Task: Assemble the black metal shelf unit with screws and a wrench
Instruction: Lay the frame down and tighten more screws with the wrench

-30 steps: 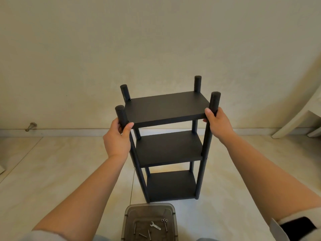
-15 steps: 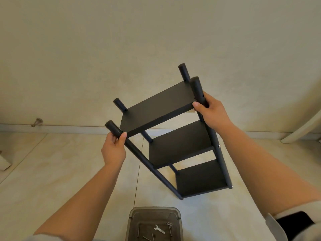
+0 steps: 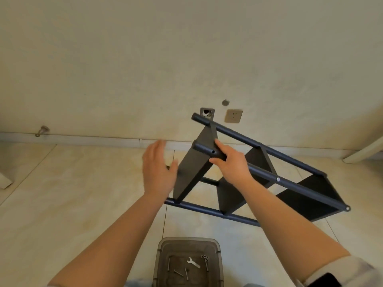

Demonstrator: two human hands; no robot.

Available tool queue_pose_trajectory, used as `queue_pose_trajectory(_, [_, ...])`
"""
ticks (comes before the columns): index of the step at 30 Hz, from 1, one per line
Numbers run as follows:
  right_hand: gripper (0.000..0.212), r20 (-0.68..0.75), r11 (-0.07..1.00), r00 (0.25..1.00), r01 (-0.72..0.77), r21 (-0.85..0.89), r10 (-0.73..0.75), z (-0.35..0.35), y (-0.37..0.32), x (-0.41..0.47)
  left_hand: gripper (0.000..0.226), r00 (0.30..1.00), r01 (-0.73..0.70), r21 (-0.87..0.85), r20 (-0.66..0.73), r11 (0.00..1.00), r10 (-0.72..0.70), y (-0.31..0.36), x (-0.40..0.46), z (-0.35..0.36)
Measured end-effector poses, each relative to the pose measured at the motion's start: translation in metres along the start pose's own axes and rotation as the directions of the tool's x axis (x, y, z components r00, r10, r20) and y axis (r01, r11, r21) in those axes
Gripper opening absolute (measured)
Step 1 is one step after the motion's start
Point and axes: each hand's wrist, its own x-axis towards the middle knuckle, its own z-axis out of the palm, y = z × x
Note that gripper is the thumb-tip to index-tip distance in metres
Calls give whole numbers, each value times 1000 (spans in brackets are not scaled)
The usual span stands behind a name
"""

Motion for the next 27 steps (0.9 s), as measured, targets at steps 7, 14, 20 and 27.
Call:
queue_pose_trajectory(7, [59,66,945,993,117,-304,-102,78,39,-23,48,804,-488,408,554,772,215,-15,-19,37])
queue_pose_trajectory(14, [62,153,947,988,76,-312,-29,126,53,-25,31,758,-479,449,645,754,97,-56,-20,62])
queue_pose_trajectory(20, [53,265,924,962,41,-379,66,148,69,-34,46,712,-434,458,702,776,-16,-76,-39,78])
queue_pose_trajectory(27, [46,269,945,961,21,-328,71,150,82,-34,49,731,-404,405,682,820,23,-82,-42,80])
